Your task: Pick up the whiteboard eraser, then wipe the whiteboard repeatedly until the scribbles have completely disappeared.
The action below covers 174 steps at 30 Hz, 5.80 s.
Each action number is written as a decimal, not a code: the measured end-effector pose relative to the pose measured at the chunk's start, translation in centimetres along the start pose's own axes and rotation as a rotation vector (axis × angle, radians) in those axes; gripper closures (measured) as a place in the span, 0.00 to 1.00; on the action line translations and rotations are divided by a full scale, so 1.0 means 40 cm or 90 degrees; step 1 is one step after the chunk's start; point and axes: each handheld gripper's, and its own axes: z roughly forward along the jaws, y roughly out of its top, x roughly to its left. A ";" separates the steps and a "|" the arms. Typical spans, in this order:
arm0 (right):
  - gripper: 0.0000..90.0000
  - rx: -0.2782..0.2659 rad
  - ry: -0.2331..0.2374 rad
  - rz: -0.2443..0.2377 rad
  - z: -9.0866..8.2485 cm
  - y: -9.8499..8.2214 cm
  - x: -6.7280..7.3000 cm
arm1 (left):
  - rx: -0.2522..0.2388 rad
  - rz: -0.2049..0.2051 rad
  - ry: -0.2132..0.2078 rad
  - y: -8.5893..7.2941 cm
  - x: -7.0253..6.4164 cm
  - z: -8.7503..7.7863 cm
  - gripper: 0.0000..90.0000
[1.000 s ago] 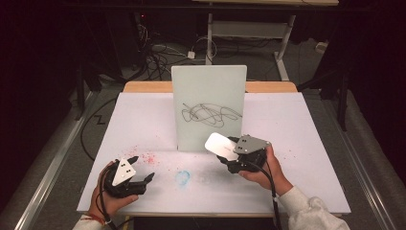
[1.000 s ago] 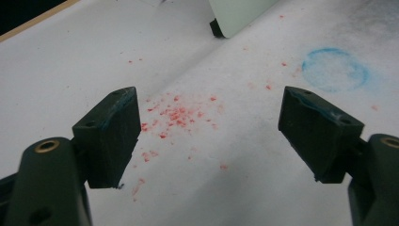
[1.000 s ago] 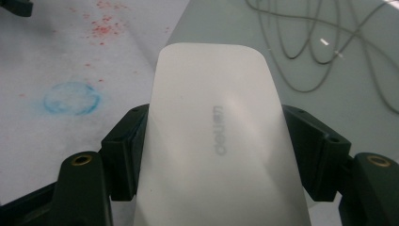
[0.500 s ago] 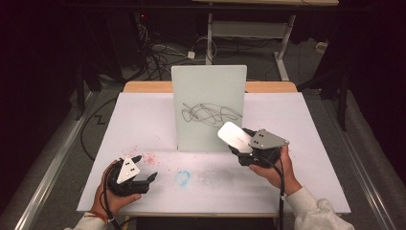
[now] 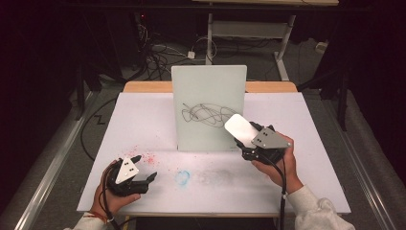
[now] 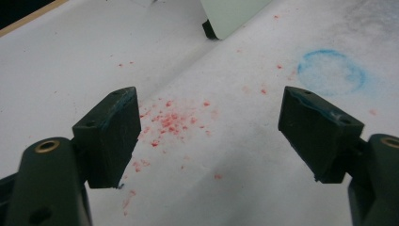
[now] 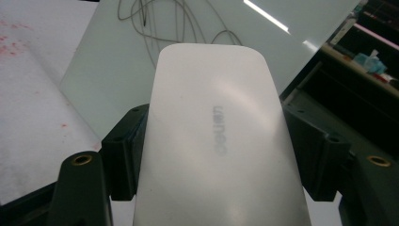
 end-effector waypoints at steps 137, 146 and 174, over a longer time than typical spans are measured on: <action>0.34 0.147 -0.155 -0.251 0.222 -0.019 0.219 | 0.012 0.019 -0.010 0.003 -0.010 0.007 0.23; 0.34 0.120 -0.215 -0.174 0.182 0.018 0.105 | 0.012 0.017 -0.009 0.002 -0.009 0.006 0.23; 0.34 0.161 -0.125 -0.278 0.235 -0.022 0.253 | 0.014 0.016 -0.011 0.000 -0.008 0.005 0.23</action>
